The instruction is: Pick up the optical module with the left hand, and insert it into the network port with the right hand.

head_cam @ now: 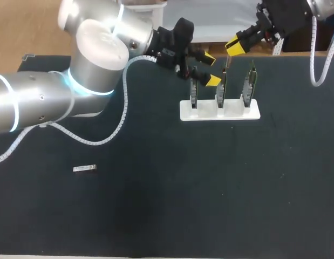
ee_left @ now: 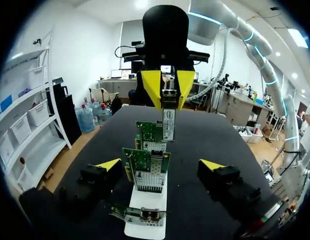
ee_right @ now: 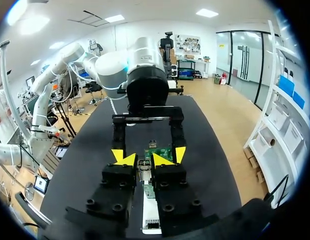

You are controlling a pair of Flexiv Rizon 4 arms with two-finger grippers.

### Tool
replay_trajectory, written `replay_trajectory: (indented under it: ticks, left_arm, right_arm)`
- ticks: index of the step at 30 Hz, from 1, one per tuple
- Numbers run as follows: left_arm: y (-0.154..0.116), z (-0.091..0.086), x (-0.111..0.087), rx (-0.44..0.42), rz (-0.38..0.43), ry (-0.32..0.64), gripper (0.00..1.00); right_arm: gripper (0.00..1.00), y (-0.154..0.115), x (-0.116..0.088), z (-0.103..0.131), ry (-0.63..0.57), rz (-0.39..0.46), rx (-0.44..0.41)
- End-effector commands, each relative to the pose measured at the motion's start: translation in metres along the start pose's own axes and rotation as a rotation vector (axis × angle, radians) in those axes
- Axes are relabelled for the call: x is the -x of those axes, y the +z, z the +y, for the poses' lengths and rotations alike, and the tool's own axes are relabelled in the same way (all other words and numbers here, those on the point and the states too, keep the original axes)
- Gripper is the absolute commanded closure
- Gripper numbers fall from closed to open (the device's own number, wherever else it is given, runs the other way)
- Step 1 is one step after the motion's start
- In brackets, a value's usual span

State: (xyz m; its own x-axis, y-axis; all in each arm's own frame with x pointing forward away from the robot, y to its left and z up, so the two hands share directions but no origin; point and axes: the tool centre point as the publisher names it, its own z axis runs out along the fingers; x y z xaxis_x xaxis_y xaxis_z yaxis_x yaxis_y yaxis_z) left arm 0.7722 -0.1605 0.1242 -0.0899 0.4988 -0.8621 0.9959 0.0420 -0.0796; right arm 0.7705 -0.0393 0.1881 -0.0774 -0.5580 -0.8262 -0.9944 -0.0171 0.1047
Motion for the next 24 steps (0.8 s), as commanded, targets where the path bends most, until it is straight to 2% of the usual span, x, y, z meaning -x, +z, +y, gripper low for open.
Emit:
replay_trajectory:
  ticks: [1,12,24]
  left_arm:
    - [0.003,0.007,0.003,-0.008,0.055,0.001,0.00]
    - [0.006,0.009,-0.002,-0.040,0.086,-0.017,0.00]
    - [0.005,0.003,-0.013,-0.052,0.141,-0.016,0.00]
  right_arm:
    - [1.00,0.000,-0.001,0.000,-0.001,-0.003,0.002]
    - [1.00,-0.001,-0.002,-0.003,-0.002,-0.006,0.006]
    - [1.00,-0.002,-0.003,-0.003,0.001,-0.009,0.004]
